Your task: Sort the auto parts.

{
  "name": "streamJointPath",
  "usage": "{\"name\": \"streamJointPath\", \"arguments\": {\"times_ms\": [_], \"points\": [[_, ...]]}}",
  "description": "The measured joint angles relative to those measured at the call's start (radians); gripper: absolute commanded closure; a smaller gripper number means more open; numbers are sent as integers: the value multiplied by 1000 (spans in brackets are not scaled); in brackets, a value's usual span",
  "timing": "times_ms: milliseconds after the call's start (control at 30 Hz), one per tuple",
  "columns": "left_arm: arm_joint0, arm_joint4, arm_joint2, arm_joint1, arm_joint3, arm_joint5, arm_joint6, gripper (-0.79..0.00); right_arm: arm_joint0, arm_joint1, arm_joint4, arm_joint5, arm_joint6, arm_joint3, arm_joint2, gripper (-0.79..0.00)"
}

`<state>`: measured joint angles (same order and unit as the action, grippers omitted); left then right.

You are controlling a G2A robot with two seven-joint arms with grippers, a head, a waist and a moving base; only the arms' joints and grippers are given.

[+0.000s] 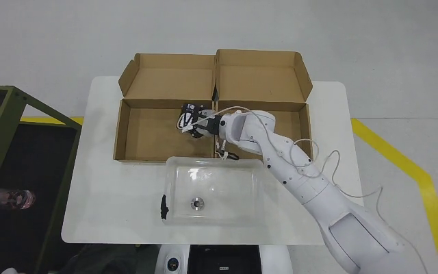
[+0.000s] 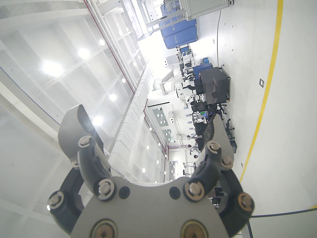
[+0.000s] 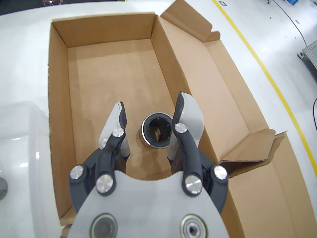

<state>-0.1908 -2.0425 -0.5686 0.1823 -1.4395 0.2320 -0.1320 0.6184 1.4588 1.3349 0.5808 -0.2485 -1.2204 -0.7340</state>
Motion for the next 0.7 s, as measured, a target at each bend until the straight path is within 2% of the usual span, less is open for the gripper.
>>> {"name": "streamJointPath", "arguments": {"times_ms": [267, 400, 700], "points": [[0, 0, 0, 0, 0, 0, 0, -785, 98, -35, 0, 98, -35, -195, -65, -348], [0, 0, 0, 0, 0, 0, 0, -785, 162, -54, 4, 141, -61, -296, -98, -376], [0, 0, 0, 0, 0, 0, 0, -785, 324, -97, 27, 258, -96, -485, -149, -382]]}}
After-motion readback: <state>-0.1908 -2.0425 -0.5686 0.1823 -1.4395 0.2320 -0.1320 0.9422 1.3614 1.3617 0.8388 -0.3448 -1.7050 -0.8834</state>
